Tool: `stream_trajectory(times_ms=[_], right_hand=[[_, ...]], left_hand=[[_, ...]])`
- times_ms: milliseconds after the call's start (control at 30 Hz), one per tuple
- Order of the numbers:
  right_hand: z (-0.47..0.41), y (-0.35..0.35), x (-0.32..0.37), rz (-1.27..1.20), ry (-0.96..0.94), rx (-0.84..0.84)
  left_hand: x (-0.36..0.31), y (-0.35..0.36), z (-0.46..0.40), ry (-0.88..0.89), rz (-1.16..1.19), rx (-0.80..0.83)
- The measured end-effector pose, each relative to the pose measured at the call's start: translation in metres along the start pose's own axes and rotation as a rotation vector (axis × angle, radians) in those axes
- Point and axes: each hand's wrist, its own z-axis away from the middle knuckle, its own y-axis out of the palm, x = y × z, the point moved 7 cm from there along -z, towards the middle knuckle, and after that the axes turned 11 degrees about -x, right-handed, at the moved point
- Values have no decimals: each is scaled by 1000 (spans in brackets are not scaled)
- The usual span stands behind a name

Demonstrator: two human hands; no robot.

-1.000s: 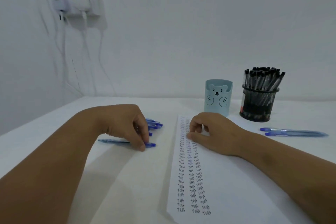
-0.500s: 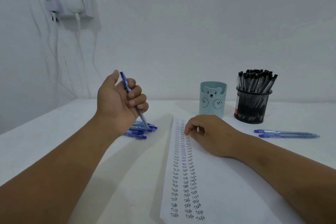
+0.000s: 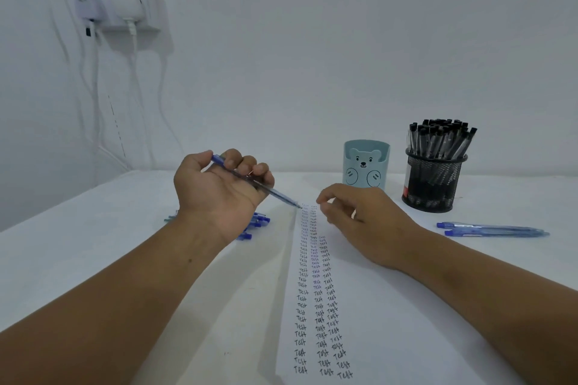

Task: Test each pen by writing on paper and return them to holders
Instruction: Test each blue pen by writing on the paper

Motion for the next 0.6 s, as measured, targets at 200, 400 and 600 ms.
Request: stream_trajectory(times_ms=[200,400,600], right_hand=[[-3,-3,29,182,-305,-209],[-9,-10,21,190,-237,-234],[-14,-7,12,248,-177,-167]], left_hand=[[16,11,8,-62,-146,84],[24,21,16,-94,-233,202],[26,24,15,-13,-493,232]])
